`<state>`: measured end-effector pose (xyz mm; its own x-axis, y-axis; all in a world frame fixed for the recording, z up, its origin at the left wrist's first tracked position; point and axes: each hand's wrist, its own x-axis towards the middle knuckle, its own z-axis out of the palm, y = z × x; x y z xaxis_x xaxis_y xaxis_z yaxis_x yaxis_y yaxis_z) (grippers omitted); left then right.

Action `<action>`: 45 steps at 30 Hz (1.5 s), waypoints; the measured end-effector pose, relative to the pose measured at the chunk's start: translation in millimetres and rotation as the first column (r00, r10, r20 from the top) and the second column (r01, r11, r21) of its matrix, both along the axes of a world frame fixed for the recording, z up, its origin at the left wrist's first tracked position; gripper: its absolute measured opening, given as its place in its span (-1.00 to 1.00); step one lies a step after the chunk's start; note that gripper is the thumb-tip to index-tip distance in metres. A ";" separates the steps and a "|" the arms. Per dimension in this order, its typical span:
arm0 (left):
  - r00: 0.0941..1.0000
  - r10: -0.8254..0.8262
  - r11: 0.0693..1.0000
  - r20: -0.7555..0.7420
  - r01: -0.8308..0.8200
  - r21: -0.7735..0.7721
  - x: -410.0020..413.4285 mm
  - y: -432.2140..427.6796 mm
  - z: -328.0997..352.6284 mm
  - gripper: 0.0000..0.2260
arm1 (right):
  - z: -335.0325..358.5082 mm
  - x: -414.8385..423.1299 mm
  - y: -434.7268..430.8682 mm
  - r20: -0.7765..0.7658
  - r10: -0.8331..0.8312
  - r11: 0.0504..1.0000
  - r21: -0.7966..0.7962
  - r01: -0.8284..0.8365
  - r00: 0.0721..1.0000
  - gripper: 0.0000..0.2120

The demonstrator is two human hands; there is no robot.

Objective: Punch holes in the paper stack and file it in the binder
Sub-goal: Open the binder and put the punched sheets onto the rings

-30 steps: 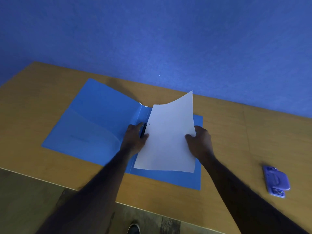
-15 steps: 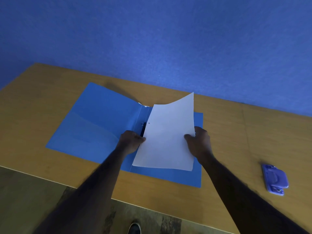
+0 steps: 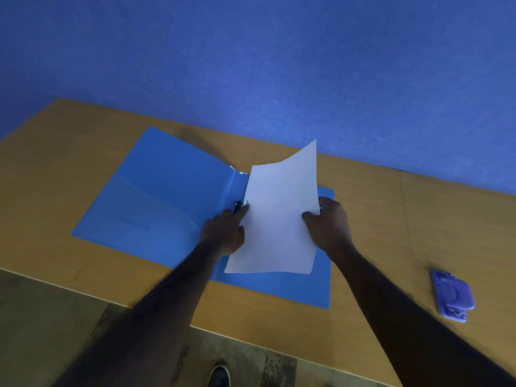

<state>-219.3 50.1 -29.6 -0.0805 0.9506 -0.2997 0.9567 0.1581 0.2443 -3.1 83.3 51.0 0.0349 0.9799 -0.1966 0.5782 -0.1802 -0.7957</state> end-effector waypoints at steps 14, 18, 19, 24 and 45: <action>0.959 0.156 0.986 0.235 -0.164 0.012 -3.8 9.5 -0.7 -0.62 | 0.5 -5.7 2.4 -0.036 0.015 1.000 -0.020 -0.016 0.999 -0.84; 0.851 0.315 0.939 0.419 -0.343 -0.010 -14.1 6.7 -5.8 -0.71 | -5.7 2.5 6.8 -0.103 -0.040 0.998 -0.057 0.034 0.994 -0.84; 0.831 0.332 0.933 0.447 -0.360 -0.025 -16.8 5.3 -6.5 -0.77 | -8.2 4.4 8.3 -0.118 -0.052 0.997 -0.070 0.043 0.992 -0.84; 0.839 0.322 0.941 0.439 -0.336 -0.050 -17.8 -0.9 -9.0 -0.74 | -15.1 8.7 10.2 -0.196 -0.079 0.991 -0.125 0.055 0.977 -0.85; 0.970 0.190 0.901 0.152 -0.233 0.367 -0.9 33.3 -3.9 -0.74 | -18.0 5.6 4.7 -0.259 -0.095 0.990 -0.125 0.064 0.961 -0.88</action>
<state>-220.2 83.4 -33.6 -0.2798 0.9581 0.0615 0.8748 0.2280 0.4275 2.5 88.0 33.0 0.0432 0.9464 -0.3202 0.3309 -0.3160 -0.8892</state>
